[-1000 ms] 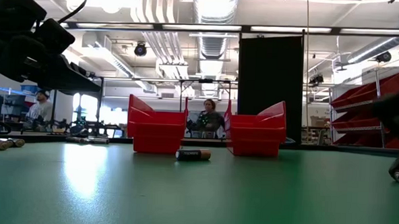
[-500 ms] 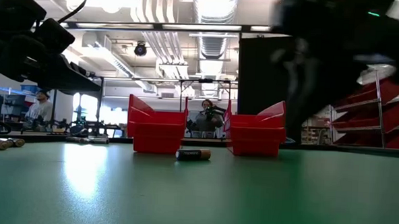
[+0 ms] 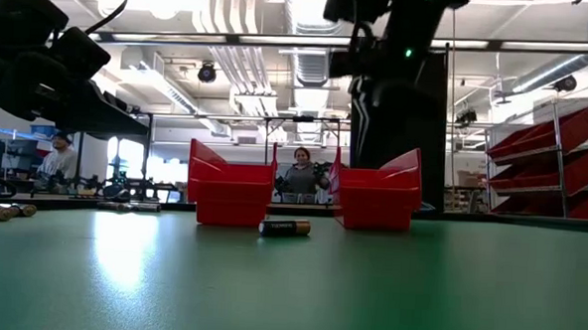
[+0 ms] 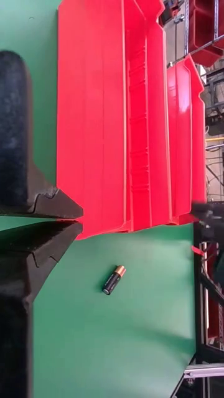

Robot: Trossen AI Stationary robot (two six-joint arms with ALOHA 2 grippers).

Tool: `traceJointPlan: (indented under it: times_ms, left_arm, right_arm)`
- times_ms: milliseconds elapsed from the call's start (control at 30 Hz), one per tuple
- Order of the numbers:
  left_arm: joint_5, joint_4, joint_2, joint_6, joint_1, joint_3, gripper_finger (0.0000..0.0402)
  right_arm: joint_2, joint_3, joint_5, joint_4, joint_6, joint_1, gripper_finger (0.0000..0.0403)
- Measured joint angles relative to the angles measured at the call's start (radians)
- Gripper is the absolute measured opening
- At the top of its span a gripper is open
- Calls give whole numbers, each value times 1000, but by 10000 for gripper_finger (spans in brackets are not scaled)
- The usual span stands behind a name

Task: Sort batteries
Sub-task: Put the silver battery into the right red bin

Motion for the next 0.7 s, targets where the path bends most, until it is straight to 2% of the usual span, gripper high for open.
traceJointPlan:
  times_ms: [133,267,567,700]
  left_arm:
    - [0,0,0,0,0,0,0]
    - [0,0,0,0,0,0,0]
    - [0,0,0,0,0,0,0]
    - [0,0,0,0,0,0,0]
  right_arm:
    - [26,-2,-20,-2,-16,-83,27]
    - [62,-2,-102,37,-40,-134,27]
    - [165,-2,-109,67,-64,-195,27]
    - [169,-2,-112,73,-68,-203,29]
